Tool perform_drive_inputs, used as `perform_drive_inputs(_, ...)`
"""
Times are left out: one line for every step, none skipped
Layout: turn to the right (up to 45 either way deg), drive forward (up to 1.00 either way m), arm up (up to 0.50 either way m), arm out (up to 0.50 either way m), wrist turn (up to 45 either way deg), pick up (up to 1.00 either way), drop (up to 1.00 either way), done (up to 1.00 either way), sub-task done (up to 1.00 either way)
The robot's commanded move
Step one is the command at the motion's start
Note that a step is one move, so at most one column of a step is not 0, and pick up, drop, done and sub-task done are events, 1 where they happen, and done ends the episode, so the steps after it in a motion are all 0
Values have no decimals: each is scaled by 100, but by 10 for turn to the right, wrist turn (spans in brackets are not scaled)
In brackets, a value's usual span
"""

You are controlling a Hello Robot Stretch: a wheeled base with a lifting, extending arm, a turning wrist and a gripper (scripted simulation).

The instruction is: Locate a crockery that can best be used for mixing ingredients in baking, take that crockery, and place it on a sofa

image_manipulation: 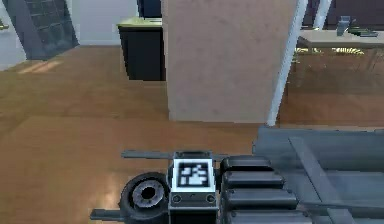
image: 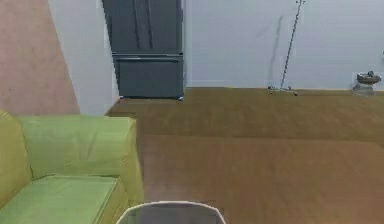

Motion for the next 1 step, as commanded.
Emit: perform_drive_inputs(-450,0,0,0,0,0,0,0,0)
